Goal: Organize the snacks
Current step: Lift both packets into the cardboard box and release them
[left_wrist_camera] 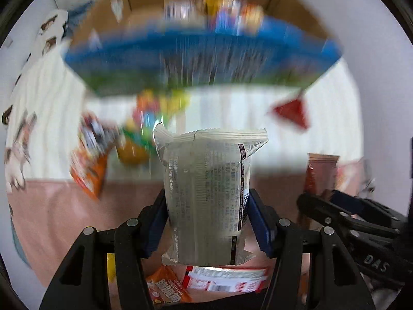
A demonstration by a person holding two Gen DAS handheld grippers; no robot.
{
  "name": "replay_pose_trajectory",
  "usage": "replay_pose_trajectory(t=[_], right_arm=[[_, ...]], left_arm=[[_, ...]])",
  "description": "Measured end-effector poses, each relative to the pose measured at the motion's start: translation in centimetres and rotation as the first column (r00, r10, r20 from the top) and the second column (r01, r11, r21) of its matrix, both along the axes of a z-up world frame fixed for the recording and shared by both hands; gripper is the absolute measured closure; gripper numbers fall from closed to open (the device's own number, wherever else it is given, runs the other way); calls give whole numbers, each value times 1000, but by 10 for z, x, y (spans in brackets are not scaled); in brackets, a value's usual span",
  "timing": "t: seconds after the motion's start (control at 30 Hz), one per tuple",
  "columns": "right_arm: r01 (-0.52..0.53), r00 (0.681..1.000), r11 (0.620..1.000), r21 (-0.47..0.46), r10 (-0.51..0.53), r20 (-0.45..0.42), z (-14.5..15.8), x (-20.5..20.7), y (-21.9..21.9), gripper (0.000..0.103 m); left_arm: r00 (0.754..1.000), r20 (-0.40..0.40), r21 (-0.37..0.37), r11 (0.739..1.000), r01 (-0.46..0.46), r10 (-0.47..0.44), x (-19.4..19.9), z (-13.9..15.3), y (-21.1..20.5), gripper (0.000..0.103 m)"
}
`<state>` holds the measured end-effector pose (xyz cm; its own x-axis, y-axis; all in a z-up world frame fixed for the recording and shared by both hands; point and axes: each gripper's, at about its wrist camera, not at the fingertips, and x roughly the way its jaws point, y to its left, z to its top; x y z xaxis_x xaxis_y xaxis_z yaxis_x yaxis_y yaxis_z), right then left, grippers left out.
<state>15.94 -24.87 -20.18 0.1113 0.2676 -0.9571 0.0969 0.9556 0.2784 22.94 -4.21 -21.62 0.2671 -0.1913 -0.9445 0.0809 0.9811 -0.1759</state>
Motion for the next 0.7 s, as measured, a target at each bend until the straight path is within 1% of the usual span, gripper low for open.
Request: replay_pose_trajectory(t=[0.07, 0.17, 0.23, 0.27, 0.33, 0.4, 0.47, 0.53, 0.6, 0.7], right_arm=[[-8, 999, 1000, 25, 7, 53, 28, 18, 4, 42], [-23, 992, 998, 62, 15, 124, 68, 59, 10, 42], [-33, 988, 998, 59, 24, 154, 82, 84, 20, 42], [-37, 986, 998, 57, 26, 167, 88, 97, 25, 42], [-46, 982, 998, 52, 36, 184, 93, 131, 34, 42], [-61, 983, 997, 43, 52, 173, 87, 153, 53, 42], [-84, 986, 996, 33, 79, 146, 73, 179, 67, 42], [-98, 989, 995, 20, 95, 113, 62, 197, 79, 42], [-113, 991, 994, 9, 112, 71, 42, 211, 92, 42], [-141, 990, 990, -7, 141, 26, 16, 216, 105, 42]], left_arm=[[999, 54, -29, 1000, -6, 7, 16, 35, 7, 46], [995, 97, -65, 998, -15, 21, 44, 67, 21, 46], [993, 113, -64, 998, -23, 31, 67, 87, 26, 46], [993, 111, -62, 998, -30, 37, 84, 93, 32, 46], [994, 97, -57, 998, -36, 42, 116, 89, 43, 46], [997, 60, -34, 998, -43, 45, 145, 86, 49, 46], [998, -6, -22, 998, -65, 64, 180, 66, 60, 46], [993, -85, -30, 996, -83, 81, 205, 46, 69, 46], [984, -155, -17, 996, -91, 87, 224, 28, 76, 46], [970, -220, -4, 994, -110, 106, 240, 4, 85, 46]])
